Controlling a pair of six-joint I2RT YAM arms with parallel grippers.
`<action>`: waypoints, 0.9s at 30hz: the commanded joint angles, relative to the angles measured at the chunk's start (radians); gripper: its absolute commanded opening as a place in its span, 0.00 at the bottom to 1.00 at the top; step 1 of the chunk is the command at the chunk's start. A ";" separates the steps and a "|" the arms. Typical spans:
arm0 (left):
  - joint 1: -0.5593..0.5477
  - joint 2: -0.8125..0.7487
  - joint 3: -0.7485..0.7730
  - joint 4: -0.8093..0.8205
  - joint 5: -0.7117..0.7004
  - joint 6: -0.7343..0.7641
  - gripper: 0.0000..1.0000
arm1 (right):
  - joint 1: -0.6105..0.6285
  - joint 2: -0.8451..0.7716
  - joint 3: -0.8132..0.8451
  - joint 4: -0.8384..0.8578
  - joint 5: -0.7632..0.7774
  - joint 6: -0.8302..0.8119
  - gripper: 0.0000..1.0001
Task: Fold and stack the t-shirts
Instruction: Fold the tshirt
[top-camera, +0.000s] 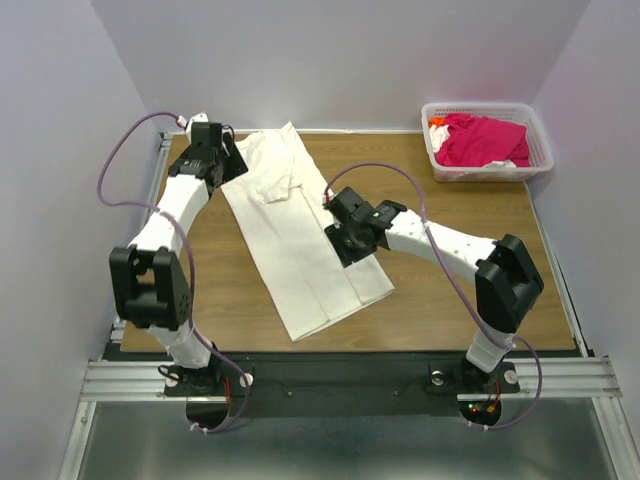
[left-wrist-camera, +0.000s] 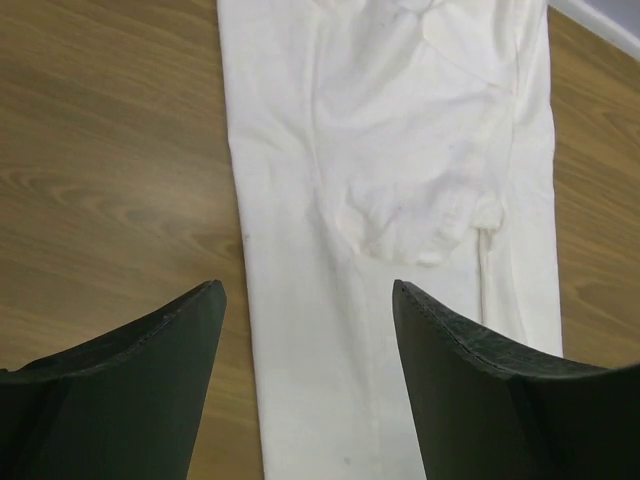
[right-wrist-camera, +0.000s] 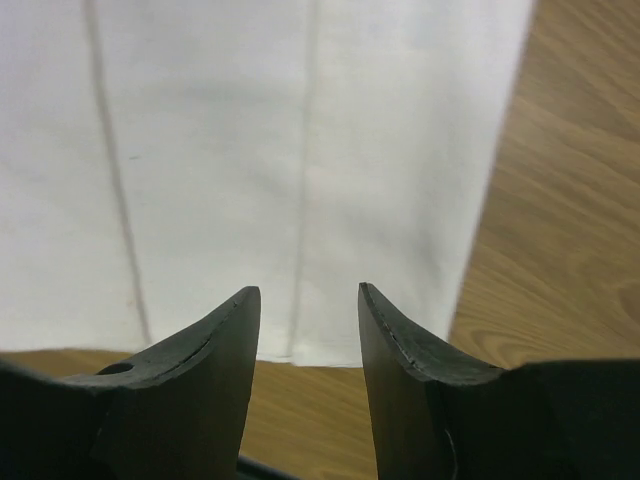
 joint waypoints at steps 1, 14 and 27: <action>-0.027 -0.149 -0.164 0.021 0.017 0.001 0.79 | -0.019 0.010 -0.065 0.009 0.140 -0.013 0.50; -0.093 -0.377 -0.500 0.056 0.037 -0.037 0.80 | -0.030 0.051 -0.172 0.042 -0.094 -0.013 0.48; -0.166 -0.167 -0.315 0.084 0.047 0.006 0.79 | 0.151 0.054 -0.211 0.022 -0.289 0.048 0.47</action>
